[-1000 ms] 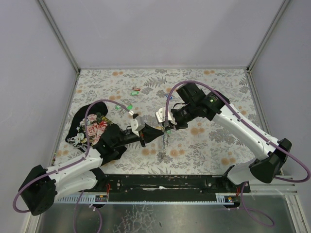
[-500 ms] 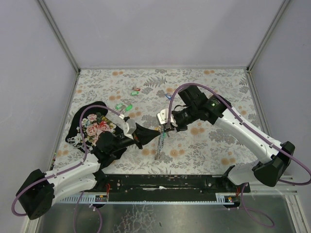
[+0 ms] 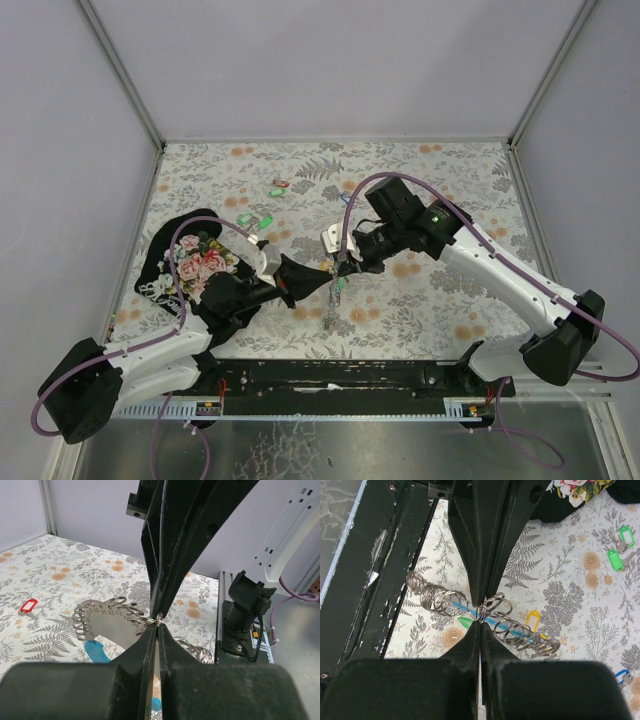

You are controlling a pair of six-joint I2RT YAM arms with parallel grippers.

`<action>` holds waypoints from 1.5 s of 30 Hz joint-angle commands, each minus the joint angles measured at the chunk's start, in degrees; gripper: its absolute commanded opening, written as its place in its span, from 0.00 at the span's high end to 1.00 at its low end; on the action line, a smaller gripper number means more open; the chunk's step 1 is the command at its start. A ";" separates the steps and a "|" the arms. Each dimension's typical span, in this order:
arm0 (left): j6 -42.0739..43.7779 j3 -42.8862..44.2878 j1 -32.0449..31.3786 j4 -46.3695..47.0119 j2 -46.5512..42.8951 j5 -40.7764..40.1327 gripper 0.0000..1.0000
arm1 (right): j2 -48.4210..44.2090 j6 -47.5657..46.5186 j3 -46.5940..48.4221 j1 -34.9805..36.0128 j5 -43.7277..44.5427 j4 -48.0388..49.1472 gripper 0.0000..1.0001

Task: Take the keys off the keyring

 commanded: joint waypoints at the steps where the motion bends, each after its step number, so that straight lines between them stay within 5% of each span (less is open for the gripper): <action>1: 0.02 0.44 0.21 3.27 0.23 2.60 1.00 | -1.28 1.04 4.83 -0.13 -1.15 -1.23 1.00; 16: 2.86 2.87 0.30 -4.60 -0.61 1.97 0.81 | -1.16 -0.99 10.03 -0.07 -0.45 -5.47 1.00; 25: 2.60 5.16 0.25 -5.19 -0.72 5.04 0.79 | -0.76 -1.59 8.64 -0.06 -0.15 -5.21 1.00; 32: 3.38 5.03 0.30 -7.91 -1.99 1.48 0.64 | -0.75 -1.81 8.48 -0.07 -0.84 -5.49 1.00; 39: 1.15 2.48 0.31 -5.66 -5.78 -5.26 0.58 | -1.10 -1.96 7.67 -0.09 -0.74 -5.34 1.00; 45: 1.74 1.44 0.31 -3.23 -5.89 -0.54 0.60 | -1.11 -1.82 7.04 -0.07 -1.11 -5.14 1.00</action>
